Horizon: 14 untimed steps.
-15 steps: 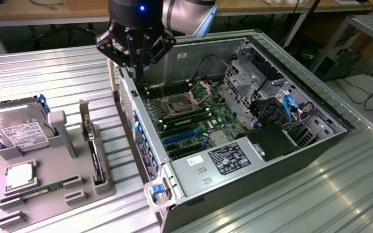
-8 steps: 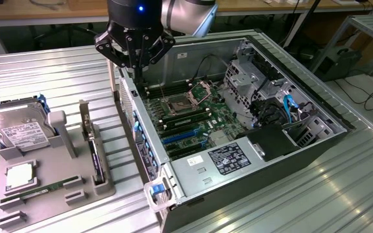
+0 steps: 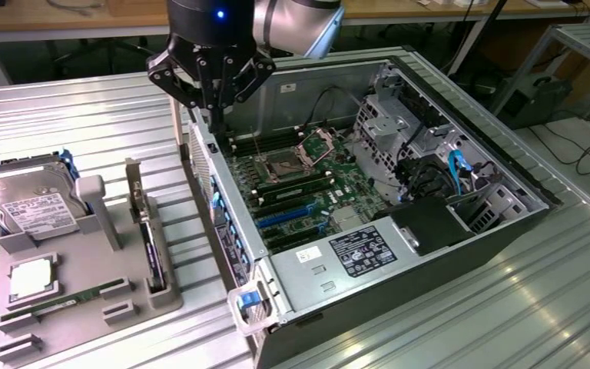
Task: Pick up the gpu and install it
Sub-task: 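Reach for the gpu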
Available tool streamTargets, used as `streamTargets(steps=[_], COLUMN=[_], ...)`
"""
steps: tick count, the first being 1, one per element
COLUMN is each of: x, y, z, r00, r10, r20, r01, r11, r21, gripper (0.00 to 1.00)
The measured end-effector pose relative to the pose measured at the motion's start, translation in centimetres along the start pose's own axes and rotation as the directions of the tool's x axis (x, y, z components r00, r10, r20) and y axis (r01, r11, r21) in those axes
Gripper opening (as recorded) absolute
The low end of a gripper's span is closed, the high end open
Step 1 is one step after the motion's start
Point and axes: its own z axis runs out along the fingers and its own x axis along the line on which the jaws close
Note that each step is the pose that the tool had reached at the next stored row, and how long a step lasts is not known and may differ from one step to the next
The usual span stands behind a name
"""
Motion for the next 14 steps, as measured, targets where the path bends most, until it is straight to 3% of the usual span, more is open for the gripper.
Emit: streamTargets(steps=[14], x=[0.58], y=[-0.15], z=[-0.02], r00=[1.0], r10=[0.0], r20=[-0.0005], r01=[0.0], r11=[1.0], r21=[0.0001], gripper=[0.11])
